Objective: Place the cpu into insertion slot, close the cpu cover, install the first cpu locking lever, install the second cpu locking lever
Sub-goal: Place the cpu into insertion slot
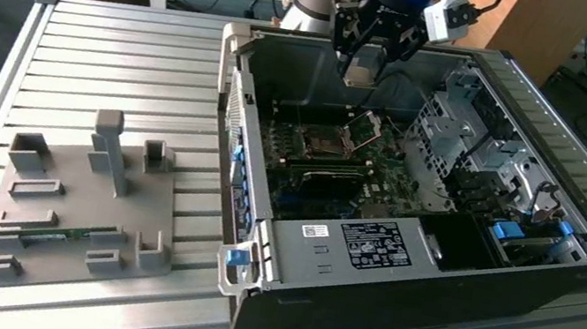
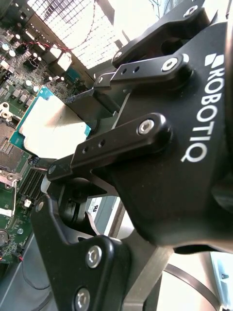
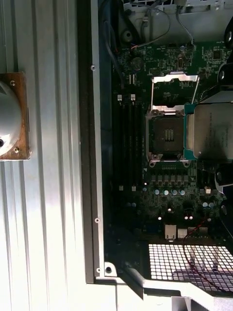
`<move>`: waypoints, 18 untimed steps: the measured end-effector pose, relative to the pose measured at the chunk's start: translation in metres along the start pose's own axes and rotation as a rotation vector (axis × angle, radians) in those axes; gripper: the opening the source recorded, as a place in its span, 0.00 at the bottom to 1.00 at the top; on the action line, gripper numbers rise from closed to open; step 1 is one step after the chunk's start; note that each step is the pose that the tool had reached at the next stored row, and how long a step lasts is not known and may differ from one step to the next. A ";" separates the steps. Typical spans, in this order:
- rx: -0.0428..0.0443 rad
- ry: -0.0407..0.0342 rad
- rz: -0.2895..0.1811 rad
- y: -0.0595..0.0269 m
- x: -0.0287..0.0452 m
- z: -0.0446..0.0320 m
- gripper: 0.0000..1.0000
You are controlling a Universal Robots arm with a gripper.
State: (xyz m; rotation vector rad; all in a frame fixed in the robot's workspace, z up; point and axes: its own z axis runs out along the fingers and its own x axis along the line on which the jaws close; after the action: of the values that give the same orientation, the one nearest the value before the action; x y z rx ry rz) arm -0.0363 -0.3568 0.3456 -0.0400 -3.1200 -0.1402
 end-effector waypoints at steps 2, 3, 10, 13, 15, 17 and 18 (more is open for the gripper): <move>-0.0002 -0.0001 0.000 -0.0001 0.0000 0.0008 0.54; 0.0000 0.0000 0.000 -0.0001 0.0000 0.0011 0.54; 0.0001 0.0000 0.000 -0.0002 0.0000 0.0017 0.54; -0.0002 0.0000 0.000 -0.0002 0.0000 0.0026 0.54; 0.0001 0.0001 0.000 -0.0003 0.0000 0.0032 0.54; 0.0002 0.0001 0.000 -0.0003 0.0000 0.0032 0.54; 0.0002 0.0001 0.000 -0.0003 0.0000 0.0032 0.54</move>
State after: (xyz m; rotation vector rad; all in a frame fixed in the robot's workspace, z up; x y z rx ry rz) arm -0.0364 -0.3568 0.3423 -0.0400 -3.1200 -0.1398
